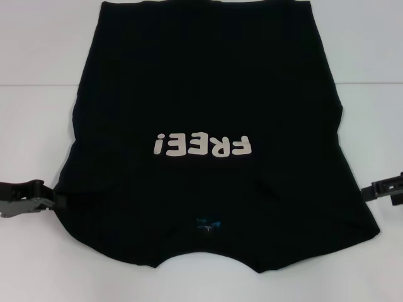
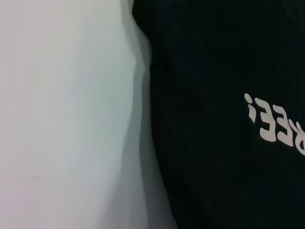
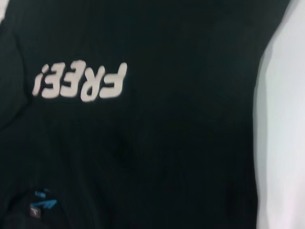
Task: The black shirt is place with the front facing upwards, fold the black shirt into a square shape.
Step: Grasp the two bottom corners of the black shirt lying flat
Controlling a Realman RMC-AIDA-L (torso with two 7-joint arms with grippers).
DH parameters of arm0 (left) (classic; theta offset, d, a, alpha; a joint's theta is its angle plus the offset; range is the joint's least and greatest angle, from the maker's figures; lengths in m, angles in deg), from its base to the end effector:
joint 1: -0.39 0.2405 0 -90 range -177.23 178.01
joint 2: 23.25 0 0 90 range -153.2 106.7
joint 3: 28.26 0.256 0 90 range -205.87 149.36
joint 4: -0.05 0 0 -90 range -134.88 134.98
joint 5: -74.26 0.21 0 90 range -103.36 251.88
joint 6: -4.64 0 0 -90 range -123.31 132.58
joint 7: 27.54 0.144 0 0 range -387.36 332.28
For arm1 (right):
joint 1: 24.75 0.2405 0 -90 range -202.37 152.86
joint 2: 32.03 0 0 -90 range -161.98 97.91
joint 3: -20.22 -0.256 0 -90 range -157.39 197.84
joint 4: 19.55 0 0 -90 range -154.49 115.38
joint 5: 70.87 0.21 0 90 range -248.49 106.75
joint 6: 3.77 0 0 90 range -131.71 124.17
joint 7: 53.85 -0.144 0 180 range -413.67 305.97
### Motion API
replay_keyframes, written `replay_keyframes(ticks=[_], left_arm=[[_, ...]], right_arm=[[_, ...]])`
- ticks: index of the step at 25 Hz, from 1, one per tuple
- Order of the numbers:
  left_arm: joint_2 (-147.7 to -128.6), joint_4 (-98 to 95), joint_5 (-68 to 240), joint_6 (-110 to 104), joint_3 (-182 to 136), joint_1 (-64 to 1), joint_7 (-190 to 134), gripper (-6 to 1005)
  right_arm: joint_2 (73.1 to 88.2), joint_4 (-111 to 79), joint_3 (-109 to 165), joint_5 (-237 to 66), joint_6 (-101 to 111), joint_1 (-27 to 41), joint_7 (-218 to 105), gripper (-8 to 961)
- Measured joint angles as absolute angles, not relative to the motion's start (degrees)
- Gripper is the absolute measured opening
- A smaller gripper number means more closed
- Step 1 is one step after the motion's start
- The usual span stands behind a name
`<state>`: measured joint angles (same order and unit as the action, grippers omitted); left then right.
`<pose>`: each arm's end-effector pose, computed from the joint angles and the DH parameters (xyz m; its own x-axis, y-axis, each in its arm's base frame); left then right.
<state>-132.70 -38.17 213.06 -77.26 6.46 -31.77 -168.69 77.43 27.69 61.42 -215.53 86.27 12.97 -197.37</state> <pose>-0.3414 0.3450 0.0676 0.0623 0.9319 0.3573 0.9929 -0.0213 -0.1174 0.2935 0.3682 0.0800 0.2571 -0.9485 -0.1850 -0.9469 -0.2090 -0.2444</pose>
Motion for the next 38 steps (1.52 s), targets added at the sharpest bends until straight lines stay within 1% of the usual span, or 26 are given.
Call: replay_keyframes(ticks=[19,38], left_arm=[[-133.12,-38.18,212.33,-77.23,6.46,-31.53,-168.18,48],[-133.57,-38.18,212.33,-77.28,6.46,-31.75,-167.99,48]], right_arm=[[78.67,23.13,62.56,-218.88,83.43,13.57,-196.56,928],[79.14,20.85,63.73,-218.98,82.02,14.12,-195.97,924]])
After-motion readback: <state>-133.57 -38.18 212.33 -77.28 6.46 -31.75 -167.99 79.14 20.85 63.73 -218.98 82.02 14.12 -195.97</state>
